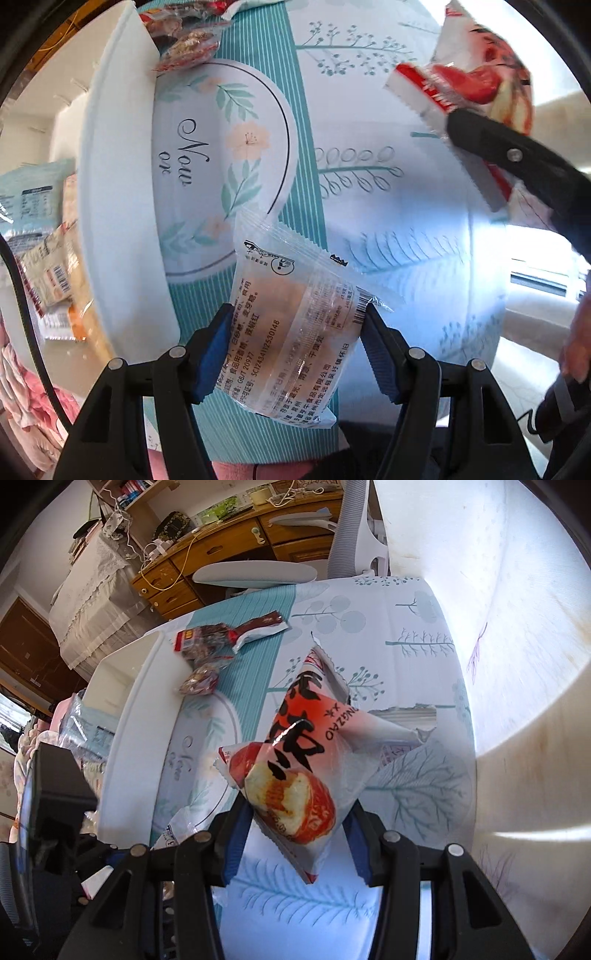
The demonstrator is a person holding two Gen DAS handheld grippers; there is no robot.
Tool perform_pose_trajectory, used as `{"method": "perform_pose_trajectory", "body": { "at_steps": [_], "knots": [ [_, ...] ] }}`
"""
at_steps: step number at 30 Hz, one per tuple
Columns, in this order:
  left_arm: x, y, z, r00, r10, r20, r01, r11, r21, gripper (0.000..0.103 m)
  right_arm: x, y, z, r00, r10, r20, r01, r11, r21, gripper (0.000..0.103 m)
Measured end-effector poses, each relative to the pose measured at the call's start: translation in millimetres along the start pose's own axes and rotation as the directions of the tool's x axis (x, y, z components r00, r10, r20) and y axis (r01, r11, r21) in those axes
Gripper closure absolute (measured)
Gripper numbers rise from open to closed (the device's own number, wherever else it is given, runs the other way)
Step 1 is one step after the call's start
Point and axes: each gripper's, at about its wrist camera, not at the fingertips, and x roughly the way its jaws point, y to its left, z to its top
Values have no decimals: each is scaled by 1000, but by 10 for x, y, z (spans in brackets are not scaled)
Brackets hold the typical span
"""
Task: Organize snacks
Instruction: 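Lift both bread bags and carry them toward the white tray, then lower both bread bags into the tray and open both grippers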
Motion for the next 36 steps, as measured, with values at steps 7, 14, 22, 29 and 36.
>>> {"method": "perform_pose_trajectory", "body": {
  "at_steps": [7,14,22,29,36],
  "knots": [
    [-430,21,-349,998,-16,64,12,999,51,37,-181,204,-157,1000,5,8,-5,1000,-23,55],
    [-951,282,-413,990,-59,129,47,995,91,37,-425,493,-263,999,9,38,-7,998,-66,55],
    [-1500,649,-478,967,-58,247,25,991,134,37,-703,904,-334,996,11,91,-2,995,-101,55],
    [-1790,1063,-544,949,-46,313,0,989,147,37,-855,1303,-398,990,9,139,4,996,-94,55],
    [-1958,1574,-502,937,-44,347,-2,991,131,37,-904,1745,-419,983,21,184,-3,995,-95,54]
  ]
}}
